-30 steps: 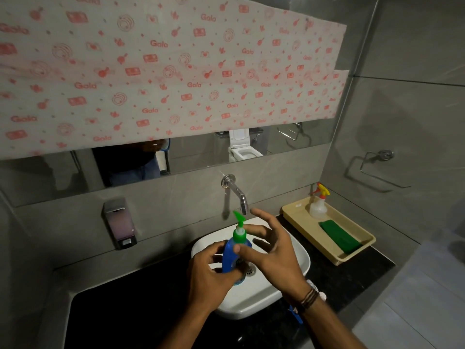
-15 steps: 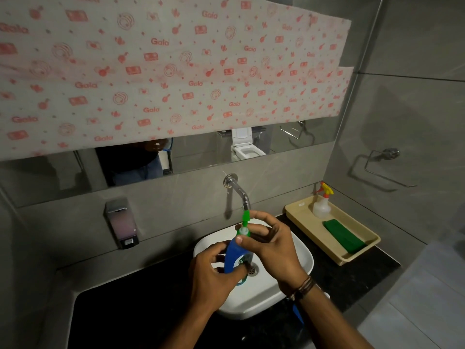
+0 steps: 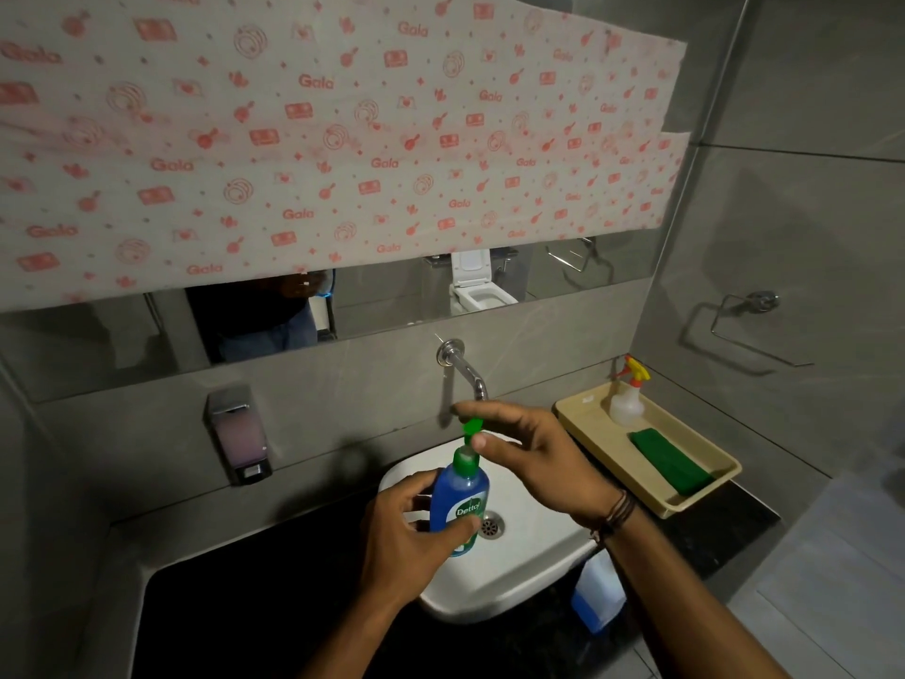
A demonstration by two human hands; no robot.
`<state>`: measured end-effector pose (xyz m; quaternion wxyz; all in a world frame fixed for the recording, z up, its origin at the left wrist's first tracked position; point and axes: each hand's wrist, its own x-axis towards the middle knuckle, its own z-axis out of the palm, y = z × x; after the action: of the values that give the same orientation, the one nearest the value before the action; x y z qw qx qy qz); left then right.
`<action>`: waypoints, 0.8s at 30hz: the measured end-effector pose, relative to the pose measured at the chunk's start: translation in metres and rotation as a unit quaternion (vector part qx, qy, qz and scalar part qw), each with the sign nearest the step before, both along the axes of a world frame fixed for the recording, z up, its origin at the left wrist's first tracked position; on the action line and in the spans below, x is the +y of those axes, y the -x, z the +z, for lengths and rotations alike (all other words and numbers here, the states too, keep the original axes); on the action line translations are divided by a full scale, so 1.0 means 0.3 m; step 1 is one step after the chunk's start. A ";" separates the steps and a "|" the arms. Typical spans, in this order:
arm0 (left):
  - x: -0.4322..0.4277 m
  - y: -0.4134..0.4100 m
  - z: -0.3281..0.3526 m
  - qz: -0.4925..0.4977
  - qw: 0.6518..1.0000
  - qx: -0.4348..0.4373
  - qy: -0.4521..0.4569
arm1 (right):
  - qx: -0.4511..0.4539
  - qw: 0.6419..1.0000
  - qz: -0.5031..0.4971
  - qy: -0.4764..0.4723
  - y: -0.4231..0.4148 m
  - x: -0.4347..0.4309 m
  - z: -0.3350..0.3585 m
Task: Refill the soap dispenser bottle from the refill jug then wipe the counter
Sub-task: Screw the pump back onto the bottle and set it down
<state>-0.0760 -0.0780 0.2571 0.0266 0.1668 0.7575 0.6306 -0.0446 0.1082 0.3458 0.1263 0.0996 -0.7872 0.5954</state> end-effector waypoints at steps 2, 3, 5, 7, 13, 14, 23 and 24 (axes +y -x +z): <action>0.000 0.001 -0.003 0.003 1.000 0.001 -0.004 | 0.013 1.000 -0.009 0.021 0.008 -0.007 0.009; -0.001 0.001 -0.005 0.008 1.000 0.003 -0.006 | 0.022 0.999 -0.029 0.024 0.010 -0.015 0.008; 0.002 0.004 -0.008 0.017 1.000 0.005 -0.011 | 0.044 0.994 -0.103 -0.003 0.004 -0.038 -0.002; 0.004 0.011 -0.013 0.022 1.000 0.010 -0.010 | 0.077 0.981 -0.176 -0.042 -0.013 -0.074 -0.015; -0.001 0.027 -0.036 0.029 0.999 0.023 -0.002 | 0.130 0.935 -0.312 -0.109 -0.042 -0.175 -0.025; -0.001 0.027 -0.038 0.029 0.999 0.022 -0.001 | 0.132 0.929 -0.327 -0.114 -0.043 -0.184 -0.025; 0.000 0.025 -0.052 0.033 0.999 0.023 0.007 | 0.099 0.935 -0.320 -0.118 -0.048 -0.191 -0.023; -0.005 0.024 -0.054 0.035 0.999 0.022 0.007 | 0.083 0.949 -0.290 -0.093 -0.054 -0.168 -0.027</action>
<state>-0.0833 -0.0793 0.2407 -0.0115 0.1537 0.7678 0.6219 -0.0284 0.0577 0.3377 0.3482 -0.0723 -0.8209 0.4468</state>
